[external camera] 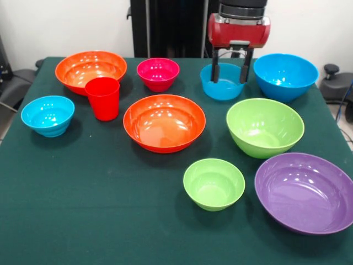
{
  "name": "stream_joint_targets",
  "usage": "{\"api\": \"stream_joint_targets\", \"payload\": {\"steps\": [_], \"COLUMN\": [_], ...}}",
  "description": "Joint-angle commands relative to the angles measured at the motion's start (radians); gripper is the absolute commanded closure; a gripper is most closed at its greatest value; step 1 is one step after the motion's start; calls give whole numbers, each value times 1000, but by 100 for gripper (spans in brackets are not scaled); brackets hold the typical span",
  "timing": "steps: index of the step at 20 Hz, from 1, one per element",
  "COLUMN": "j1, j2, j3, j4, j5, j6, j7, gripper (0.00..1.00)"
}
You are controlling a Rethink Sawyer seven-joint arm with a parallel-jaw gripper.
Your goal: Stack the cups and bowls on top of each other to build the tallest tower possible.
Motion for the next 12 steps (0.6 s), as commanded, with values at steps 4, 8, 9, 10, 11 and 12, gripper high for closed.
{"api": "stream_joint_targets", "payload": {"steps": [4, 8, 9, 10, 11, 12], "j1": [58, 54, 54, 55, 55, 54], "j2": [138, 188, 198, 208, 228, 239], "j3": [44, 53, 56, 58, 60, 64], "j4": [-200, -248, -260, -271, -292, -303], "j5": [-10, -13, -12, -12, -10, -11], "j6": [117, 119, 118, 118, 117, 116], "j7": [87, 73, 73, 73, 73, 71], "gripper": [0, 0, 0, 0, 0, 0]}}
